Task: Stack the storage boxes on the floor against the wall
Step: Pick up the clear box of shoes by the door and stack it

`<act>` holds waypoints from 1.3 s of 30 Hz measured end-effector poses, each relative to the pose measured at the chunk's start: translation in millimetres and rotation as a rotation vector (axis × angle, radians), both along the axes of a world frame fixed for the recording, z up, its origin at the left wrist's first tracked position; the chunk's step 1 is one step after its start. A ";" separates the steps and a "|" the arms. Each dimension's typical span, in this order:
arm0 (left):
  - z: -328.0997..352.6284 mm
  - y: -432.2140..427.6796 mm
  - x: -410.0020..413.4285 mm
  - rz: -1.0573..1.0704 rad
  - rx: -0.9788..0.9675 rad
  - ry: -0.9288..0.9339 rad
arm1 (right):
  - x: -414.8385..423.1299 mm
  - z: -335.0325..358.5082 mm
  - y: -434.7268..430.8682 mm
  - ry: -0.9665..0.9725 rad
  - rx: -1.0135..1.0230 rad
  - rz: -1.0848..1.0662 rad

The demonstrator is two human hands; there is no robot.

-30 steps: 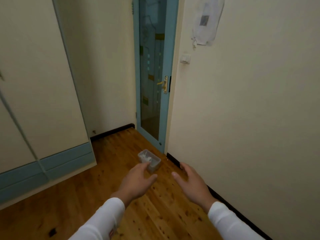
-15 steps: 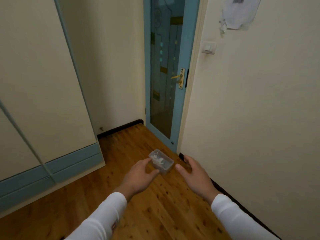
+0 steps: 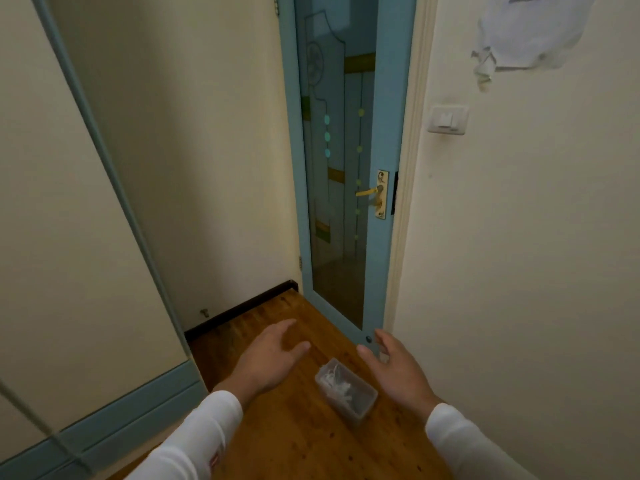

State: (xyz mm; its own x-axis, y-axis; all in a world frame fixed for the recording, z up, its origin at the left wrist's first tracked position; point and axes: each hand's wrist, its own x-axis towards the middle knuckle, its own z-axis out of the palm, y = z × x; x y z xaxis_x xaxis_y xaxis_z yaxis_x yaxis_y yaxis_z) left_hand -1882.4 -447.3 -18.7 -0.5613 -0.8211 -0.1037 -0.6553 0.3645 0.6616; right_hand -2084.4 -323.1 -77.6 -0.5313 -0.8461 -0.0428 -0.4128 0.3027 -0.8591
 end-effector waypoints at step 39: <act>-111.3 -387.9 -295.3 -0.611 0.217 -0.209 | -157.7 -73.4 -289.7 -0.184 0.096 -0.694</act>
State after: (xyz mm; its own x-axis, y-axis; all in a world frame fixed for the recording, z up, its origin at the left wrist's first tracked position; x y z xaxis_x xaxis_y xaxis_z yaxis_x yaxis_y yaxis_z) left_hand -2177.8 -835.2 -129.9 -0.8679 -0.3116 -0.3869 -0.4961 0.5828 0.6436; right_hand -2242.1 -612.9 -151.0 -0.9217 -0.3043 -0.2407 0.0510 0.5201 -0.8526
